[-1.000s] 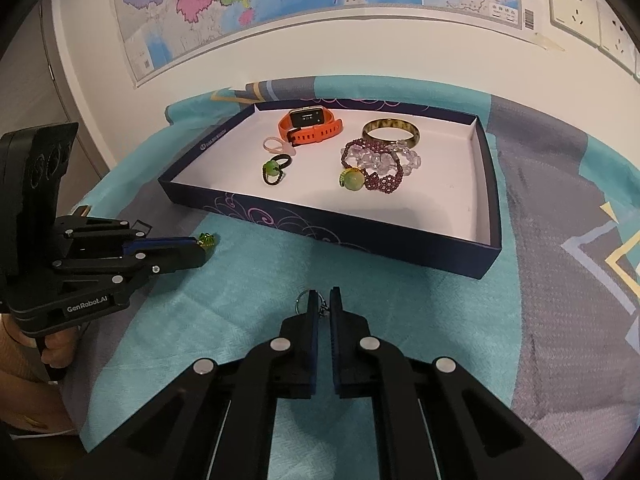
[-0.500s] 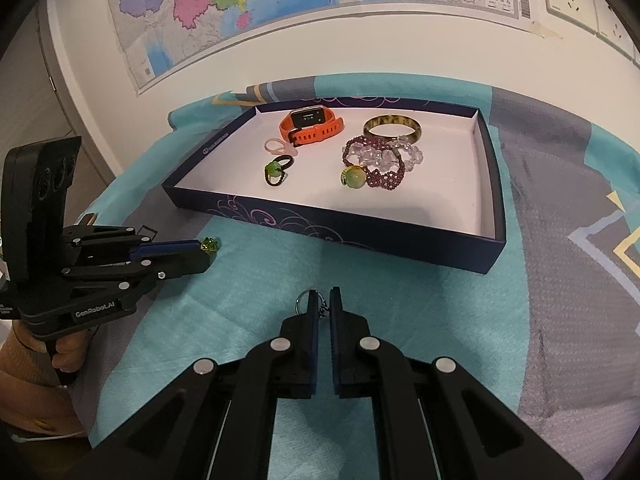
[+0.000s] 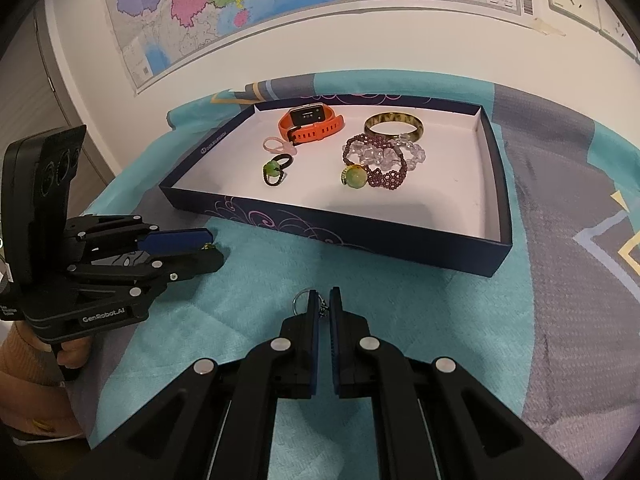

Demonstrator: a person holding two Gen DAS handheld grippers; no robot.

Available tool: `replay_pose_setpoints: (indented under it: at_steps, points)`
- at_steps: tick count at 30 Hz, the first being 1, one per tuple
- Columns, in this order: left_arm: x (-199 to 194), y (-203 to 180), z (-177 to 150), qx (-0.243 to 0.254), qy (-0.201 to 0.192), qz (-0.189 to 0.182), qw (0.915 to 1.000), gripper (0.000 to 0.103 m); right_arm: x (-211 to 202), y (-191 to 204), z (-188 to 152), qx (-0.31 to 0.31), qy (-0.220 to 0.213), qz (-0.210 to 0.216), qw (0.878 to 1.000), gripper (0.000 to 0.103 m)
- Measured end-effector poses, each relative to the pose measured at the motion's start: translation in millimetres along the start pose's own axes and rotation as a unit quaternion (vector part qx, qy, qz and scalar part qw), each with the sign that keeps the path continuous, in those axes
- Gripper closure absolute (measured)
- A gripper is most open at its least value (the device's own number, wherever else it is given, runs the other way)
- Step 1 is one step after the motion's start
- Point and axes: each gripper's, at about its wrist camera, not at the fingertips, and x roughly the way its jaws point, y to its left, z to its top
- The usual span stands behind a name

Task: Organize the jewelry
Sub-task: 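Lift both rings and carry them over the box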

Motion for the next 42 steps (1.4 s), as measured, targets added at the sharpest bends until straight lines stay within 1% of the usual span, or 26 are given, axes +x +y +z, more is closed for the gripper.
replay_pose_setpoints:
  at_steps: [1, 10, 11, 18, 19, 20, 21, 22, 24, 25, 27, 28, 33, 42]
  points:
    - [0, 0, 0, 0.0, 0.0, -0.002, 1.0, 0.089, 0, 0, 0, 0.0, -0.001, 0.001, 1.0, 0.099]
    - [-5, -2, -1, -0.005, -0.005, -0.007, 1.0, 0.089, -4, 0, 0, 0.002, -0.007, 0.005, 1.0, 0.1]
    - [-6, -2, -1, -0.005, -0.006, -0.008, 0.9999, 0.089, -4, 0, 0, 0.003, -0.008, 0.007, 1.0, 0.102]
    - [-17, -2, 1, -0.009, -0.019, -0.011, 0.9997, 0.089, -7, -3, 2, 0.006, -0.012, 0.006, 1.0, 0.102]
    - [-18, -2, 1, -0.009, -0.02, -0.012, 0.9997, 0.089, -7, -4, 2, 0.008, -0.011, 0.005, 1.0, 0.098]
    - [-18, -2, 1, -0.008, -0.02, -0.012, 0.9997, 0.089, -5, -4, 3, 0.011, -0.006, 0.005, 1.0, 0.091]
    - [-18, -2, 1, -0.009, -0.02, -0.011, 0.9997, 0.089, -3, -3, 3, 0.008, -0.002, 0.004, 1.0, 0.087]
    - [-18, -1, 1, -0.009, -0.019, -0.012, 0.9997, 0.089, -2, 1, 4, -0.004, -0.001, -0.005, 1.0, 0.086]
    - [-17, -2, 0, -0.01, -0.017, -0.013, 0.9997, 0.089, 2, 6, 4, -0.019, 0.006, -0.017, 1.0, 0.086]
    - [-17, -2, 0, -0.011, -0.016, -0.013, 0.9997, 0.089, 4, 9, 3, -0.024, 0.01, -0.015, 1.0, 0.087]
    - [-17, -1, -1, -0.012, -0.016, -0.013, 0.9997, 0.089, 7, 12, 2, -0.033, 0.013, -0.021, 0.999, 0.089]
    - [-17, 0, -1, -0.013, -0.015, -0.013, 0.9997, 0.089, 6, 13, 1, -0.035, 0.013, -0.024, 0.999, 0.097]
    - [-17, 2, -1, -0.016, -0.017, -0.013, 0.9996, 0.089, 4, 11, 1, -0.027, 0.007, -0.02, 0.999, 0.099]
    - [-27, 3, 6, -0.016, -0.033, -0.014, 0.9992, 0.089, -16, 7, 11, -0.016, -0.024, -0.004, 1.0, 0.099]
